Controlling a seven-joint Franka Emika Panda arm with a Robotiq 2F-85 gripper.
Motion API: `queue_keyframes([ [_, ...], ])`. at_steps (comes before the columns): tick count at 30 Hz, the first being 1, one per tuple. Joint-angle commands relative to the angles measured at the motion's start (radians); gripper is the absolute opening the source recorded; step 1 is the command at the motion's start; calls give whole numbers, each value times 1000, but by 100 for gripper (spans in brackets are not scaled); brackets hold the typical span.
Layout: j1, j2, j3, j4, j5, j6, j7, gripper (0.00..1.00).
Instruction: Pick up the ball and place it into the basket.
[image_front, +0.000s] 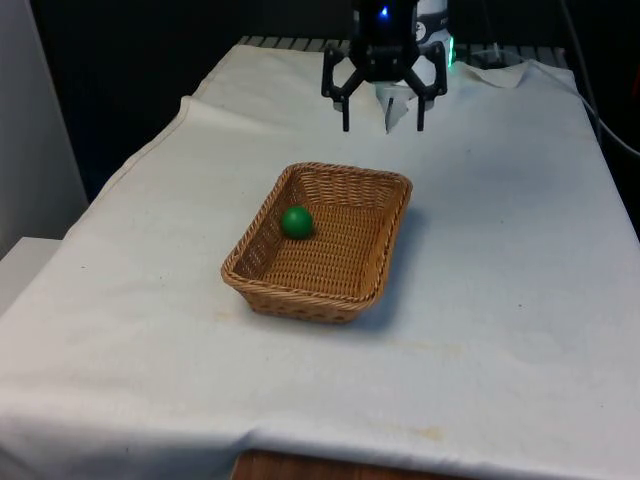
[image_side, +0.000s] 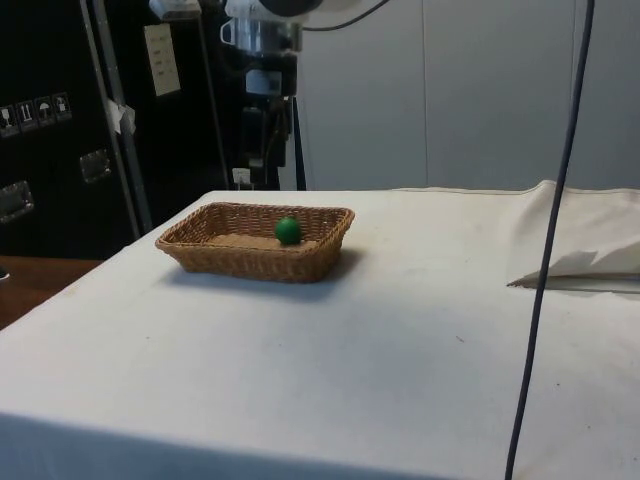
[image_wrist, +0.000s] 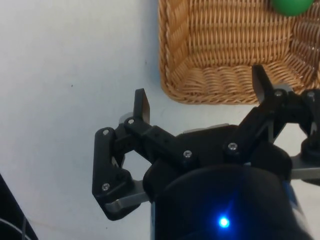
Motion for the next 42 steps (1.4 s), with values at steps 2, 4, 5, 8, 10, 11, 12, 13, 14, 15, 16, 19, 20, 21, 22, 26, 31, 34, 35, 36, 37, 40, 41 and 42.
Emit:
queue_keyframes([
  [2,5,-14,2,-14,-15,-3,3,100],
  [4,5,-18,4,-18,-16,-4,1,100],
  [5,5,-24,10,-24,-17,-5,-3,100],
  [8,5,-32,18,-32,-18,-8,-10,100],
  [10,6,-40,25,-39,-21,-13,-14,100],
  [11,0,-34,28,-34,-5,-9,-23,100],
  [12,6,-44,27,-41,-23,-16,-14,100],
  [13,6,-44,27,-41,-23,-16,-14,100],
  [14,7,-52,32,-45,-28,-22,-13,100],
  [15,7,-58,34,-48,-35,-28,-10,100],
  [16,7,-63,36,-51,-42,-35,-7,100],
  [19,1,-71,46,-49,-34,-49,-18,100],
  [20,5,-88,42,-65,-73,-60,7,100],
  [21,5,-95,44,-69,-81,-65,11,100],
  [22,4,-101,44,-74,-89,-70,15,100],
  [26,0,-123,44,-90,-120,-95,31,100],
  [31,-2,-129,40,-90,-135,-114,43,100],
  [34,-2,-131,38,-89,-147,-124,56,100],
  [35,-2,-131,38,-89,-151,-128,60,100],
  [36,-3,-133,37,-88,-159,-137,70,100],
  [37,-3,-134,37,-87,-163,-141,76,100],
  [40,-3,-136,36,-86,-170,-148,85,100],
  [41,-4,-138,36,-85,-174,-153,91,100],
  [42,-4,-139,36,-84,-179,-158,96,100],
])
